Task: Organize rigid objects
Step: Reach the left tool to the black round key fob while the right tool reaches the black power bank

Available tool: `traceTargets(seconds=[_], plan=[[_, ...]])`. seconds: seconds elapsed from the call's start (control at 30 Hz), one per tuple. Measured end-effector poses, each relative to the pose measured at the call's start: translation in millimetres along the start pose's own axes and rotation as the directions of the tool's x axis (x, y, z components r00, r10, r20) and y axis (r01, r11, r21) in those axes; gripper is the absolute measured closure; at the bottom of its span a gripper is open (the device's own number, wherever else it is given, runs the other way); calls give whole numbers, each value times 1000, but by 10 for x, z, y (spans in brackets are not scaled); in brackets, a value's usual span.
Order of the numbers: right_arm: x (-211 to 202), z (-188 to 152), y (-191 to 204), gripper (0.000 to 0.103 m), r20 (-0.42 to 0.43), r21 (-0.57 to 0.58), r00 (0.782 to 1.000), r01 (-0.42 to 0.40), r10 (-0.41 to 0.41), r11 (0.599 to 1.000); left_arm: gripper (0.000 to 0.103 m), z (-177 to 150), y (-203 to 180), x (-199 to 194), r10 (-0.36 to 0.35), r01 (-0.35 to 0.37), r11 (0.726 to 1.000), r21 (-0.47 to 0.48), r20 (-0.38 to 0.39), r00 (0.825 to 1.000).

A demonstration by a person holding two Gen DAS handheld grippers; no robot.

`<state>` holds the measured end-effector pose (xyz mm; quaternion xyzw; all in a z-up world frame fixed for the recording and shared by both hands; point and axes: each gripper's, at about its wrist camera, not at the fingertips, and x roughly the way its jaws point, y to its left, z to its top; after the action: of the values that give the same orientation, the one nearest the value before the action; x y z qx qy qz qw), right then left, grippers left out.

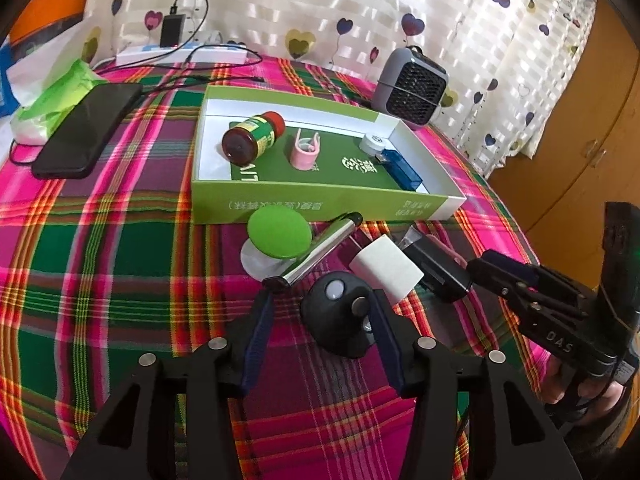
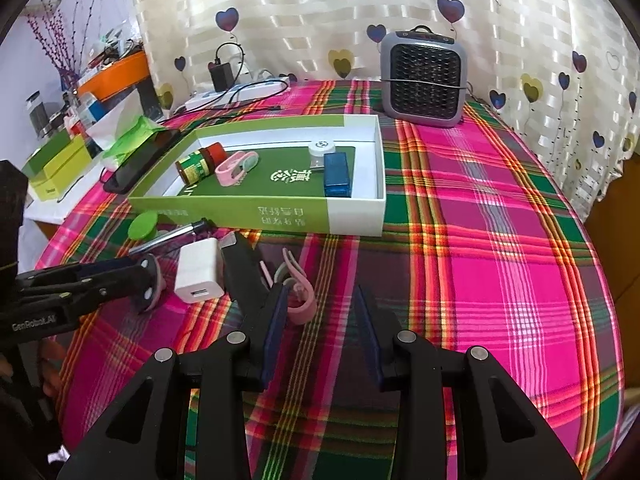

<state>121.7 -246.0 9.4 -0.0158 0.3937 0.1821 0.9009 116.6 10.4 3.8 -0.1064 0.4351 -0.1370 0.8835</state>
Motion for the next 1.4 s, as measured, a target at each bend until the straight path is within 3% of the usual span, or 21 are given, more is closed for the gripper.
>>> traceTargets(seconds=[0.27, 0.5, 0.87, 1.27, 1.4], plan=[[-107, 2, 92, 67, 49, -46, 996, -68, 70, 997, 54, 15, -61, 29, 35, -35, 999, 21, -7, 999], [34, -11, 269, 67, -19, -127, 987, -158, 157, 979, 54, 37, -90, 53, 55, -55, 998, 9, -10, 998], [112, 12, 358, 67, -63, -188, 980, -198, 190, 962, 55, 46, -68, 44, 61, -62, 998, -27, -14, 998], [293, 105, 385, 67, -102, -211, 981, -182, 164, 960, 55, 48, -71, 63, 59, -60, 998, -23, -16, 998], [304, 107, 363, 78, -106, -194, 980, -185, 167, 963, 56, 52, -24, 52, 39, -39, 998, -52, -9, 999]])
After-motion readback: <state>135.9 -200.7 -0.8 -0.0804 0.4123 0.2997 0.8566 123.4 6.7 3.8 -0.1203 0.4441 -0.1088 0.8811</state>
